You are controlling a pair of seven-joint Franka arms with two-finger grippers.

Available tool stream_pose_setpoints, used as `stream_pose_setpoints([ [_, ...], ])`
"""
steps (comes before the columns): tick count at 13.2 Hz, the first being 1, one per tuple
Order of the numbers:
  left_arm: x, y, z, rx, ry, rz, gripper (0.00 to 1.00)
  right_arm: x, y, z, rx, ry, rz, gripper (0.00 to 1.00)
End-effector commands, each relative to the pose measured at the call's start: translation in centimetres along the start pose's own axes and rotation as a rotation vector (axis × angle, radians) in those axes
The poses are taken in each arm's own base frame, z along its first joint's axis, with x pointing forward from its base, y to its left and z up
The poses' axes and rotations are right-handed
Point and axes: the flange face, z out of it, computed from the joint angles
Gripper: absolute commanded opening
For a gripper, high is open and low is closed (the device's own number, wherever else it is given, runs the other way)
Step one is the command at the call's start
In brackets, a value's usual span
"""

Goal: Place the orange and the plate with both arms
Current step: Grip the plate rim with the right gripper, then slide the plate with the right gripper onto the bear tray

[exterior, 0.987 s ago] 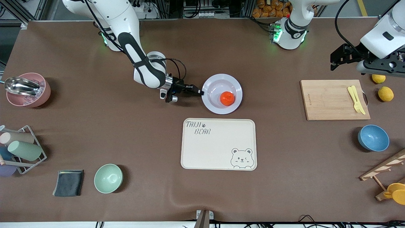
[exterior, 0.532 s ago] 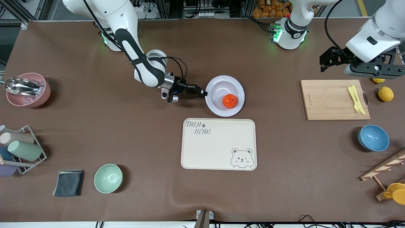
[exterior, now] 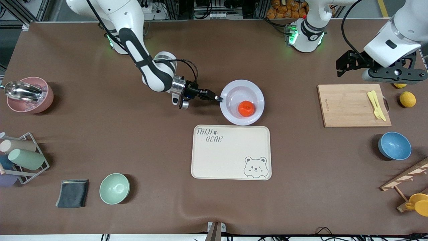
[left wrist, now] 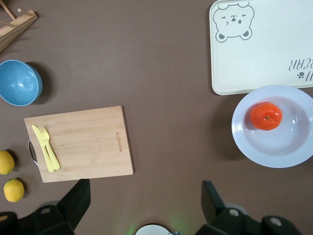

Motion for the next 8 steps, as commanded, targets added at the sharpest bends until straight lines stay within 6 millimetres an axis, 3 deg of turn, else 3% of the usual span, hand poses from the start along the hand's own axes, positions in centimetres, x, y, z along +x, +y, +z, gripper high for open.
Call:
stream_pose_setpoints([
  [1,0.2,1.1,-0.5,-0.010,0.006,0.006,1.00,3.2,-2.4,-1.5,0.087,0.070,0.002,0.00],
  [4,0.0,3.3,0.0,-0.002,-0.007,0.015,1.00,7.1,-2.9,-2.6,0.108,0.134,0.001,0.00],
  [8,0.5,4.9,0.8,0.003,-0.015,0.027,1.00,12.3,0.9,-2.7,0.072,0.205,-0.051,0.00],
])
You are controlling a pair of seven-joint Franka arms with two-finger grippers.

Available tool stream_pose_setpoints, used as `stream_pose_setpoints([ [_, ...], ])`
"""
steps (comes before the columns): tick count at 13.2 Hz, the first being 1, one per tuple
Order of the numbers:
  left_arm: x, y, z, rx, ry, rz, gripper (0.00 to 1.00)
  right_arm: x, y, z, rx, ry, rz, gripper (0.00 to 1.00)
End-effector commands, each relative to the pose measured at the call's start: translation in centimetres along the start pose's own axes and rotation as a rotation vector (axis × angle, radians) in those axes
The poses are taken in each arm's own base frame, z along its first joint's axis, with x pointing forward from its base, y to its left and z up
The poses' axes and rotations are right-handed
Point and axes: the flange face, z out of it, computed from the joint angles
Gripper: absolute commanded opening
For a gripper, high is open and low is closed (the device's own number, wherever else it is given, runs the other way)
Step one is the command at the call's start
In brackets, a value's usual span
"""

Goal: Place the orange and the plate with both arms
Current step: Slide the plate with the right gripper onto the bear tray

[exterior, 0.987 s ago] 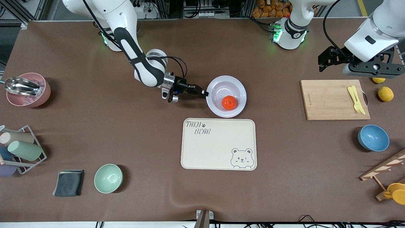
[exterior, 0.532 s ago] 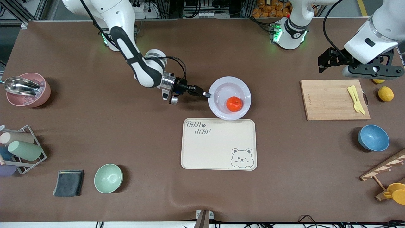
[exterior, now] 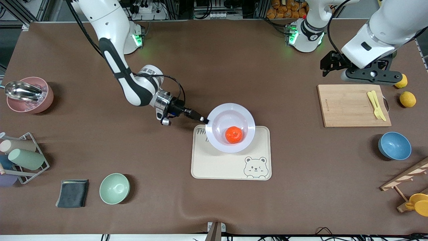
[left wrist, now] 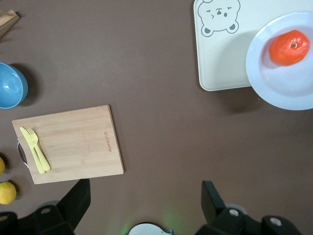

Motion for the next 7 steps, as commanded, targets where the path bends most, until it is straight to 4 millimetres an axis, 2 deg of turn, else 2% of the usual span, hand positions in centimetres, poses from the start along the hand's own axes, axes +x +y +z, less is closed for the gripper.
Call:
stream_pose_setpoints([
  [1,0.2,0.5,-0.3,-0.004,0.005,-0.004,1.00,3.4,2.8,1.6,0.003,0.047,-0.042,0.00],
  [2,0.2,0.5,-0.3,-0.004,0.005,-0.006,1.00,4.3,3.2,2.1,0.002,0.056,-0.043,0.00],
  [5,0.3,0.3,-0.2,0.012,0.006,-0.007,1.00,5.8,2.5,3.5,-0.062,0.110,-0.062,0.00],
  [7,0.5,0.4,0.1,0.019,0.002,-0.003,1.00,5.8,2.8,4.2,-0.070,0.112,-0.059,0.01],
])
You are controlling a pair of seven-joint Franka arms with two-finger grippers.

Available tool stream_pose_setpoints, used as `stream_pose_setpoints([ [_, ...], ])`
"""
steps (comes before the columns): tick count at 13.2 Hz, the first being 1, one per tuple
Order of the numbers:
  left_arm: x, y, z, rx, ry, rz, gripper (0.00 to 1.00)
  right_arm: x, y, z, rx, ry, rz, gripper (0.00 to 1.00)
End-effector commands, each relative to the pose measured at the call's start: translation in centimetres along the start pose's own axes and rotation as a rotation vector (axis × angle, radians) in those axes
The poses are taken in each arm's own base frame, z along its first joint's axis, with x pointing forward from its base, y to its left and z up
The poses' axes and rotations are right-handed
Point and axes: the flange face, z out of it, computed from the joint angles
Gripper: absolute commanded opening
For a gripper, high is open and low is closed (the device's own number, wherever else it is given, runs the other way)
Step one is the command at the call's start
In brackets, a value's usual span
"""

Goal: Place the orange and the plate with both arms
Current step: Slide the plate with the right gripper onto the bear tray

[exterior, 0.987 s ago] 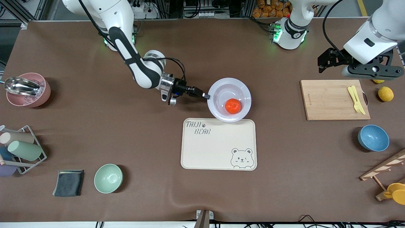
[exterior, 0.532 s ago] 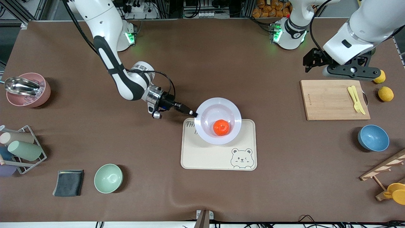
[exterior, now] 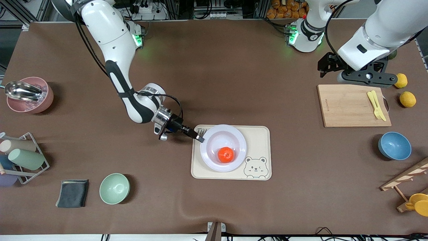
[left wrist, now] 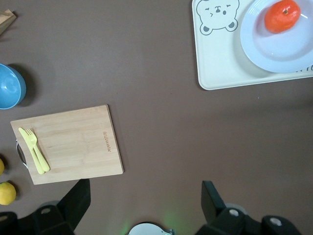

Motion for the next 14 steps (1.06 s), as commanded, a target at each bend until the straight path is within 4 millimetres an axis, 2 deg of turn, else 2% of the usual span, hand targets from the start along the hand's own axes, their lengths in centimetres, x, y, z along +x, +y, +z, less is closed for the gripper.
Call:
stream_pose_setpoints([
  [1,0.4,0.2,-0.1,0.017,0.005,-0.010,1.00,0.2,-0.4,1.3,0.006,0.020,0.012,0.66],
  [2,0.5,0.3,0.0,0.017,0.004,-0.008,1.00,0.2,-0.4,1.2,-0.003,0.026,0.037,0.70],
  [3,0.5,0.3,0.0,0.017,0.004,-0.008,1.00,0.3,-0.4,1.0,-0.027,0.037,0.047,0.84],
  [5,0.5,0.4,0.0,0.017,0.004,-0.007,1.00,0.4,-0.5,0.8,-0.065,0.047,0.028,1.00],
  [9,0.5,0.6,-0.2,0.016,0.016,-0.005,1.00,2.3,-0.8,-0.1,-0.131,-0.021,0.041,1.00],
  [11,0.5,0.7,-0.4,0.010,0.028,-0.035,1.00,3.5,-2.5,-0.7,-0.169,-0.064,0.069,1.00],
  [14,0.5,0.7,-0.5,0.011,0.031,-0.063,1.00,6.5,-5.7,-2.4,-0.256,-0.112,0.093,1.00],
])
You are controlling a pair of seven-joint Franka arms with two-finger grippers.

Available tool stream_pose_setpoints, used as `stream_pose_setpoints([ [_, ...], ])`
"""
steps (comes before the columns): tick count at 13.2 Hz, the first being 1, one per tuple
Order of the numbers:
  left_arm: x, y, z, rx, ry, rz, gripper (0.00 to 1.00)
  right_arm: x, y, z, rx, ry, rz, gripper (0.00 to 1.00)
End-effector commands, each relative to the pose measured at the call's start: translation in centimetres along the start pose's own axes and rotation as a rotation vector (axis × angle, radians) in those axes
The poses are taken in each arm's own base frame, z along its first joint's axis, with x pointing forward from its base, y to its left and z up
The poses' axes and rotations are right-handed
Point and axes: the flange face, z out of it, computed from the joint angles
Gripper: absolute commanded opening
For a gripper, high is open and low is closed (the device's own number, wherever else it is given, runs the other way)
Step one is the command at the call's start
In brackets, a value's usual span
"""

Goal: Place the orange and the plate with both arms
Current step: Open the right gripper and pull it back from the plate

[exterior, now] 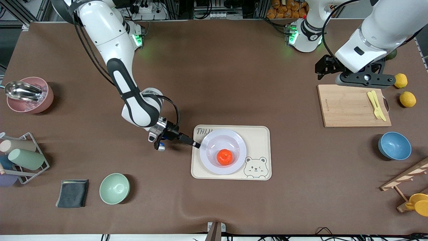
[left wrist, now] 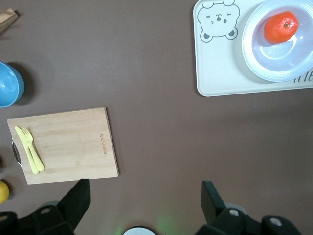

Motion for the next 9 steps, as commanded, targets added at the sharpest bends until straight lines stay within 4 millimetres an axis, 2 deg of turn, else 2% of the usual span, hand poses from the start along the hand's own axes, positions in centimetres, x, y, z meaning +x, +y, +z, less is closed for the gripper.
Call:
stream_pose_setpoints([
  [1,0.1,-0.2,-0.6,0.015,0.016,-0.021,1.00,2.1,-3.5,-3.4,-0.078,-0.022,0.029,1.00],
  [3,0.1,-0.4,-0.8,0.015,0.019,-0.021,1.00,3.4,-5.3,-5.5,-0.157,-0.056,0.025,1.00],
  [5,0.0,-0.9,-1.0,0.019,0.022,-0.016,1.00,5.7,-6.0,-8.9,-0.198,-0.115,0.002,1.00],
  [7,-0.1,-1.3,-1.1,0.021,0.019,-0.021,1.00,8.7,-6.3,-13.4,-0.266,-0.172,-0.058,1.00],
  [9,-0.1,-2.7,-1.0,0.021,0.009,-0.036,1.00,11.7,-6.8,-18.2,-0.355,-0.210,-0.119,1.00],
])
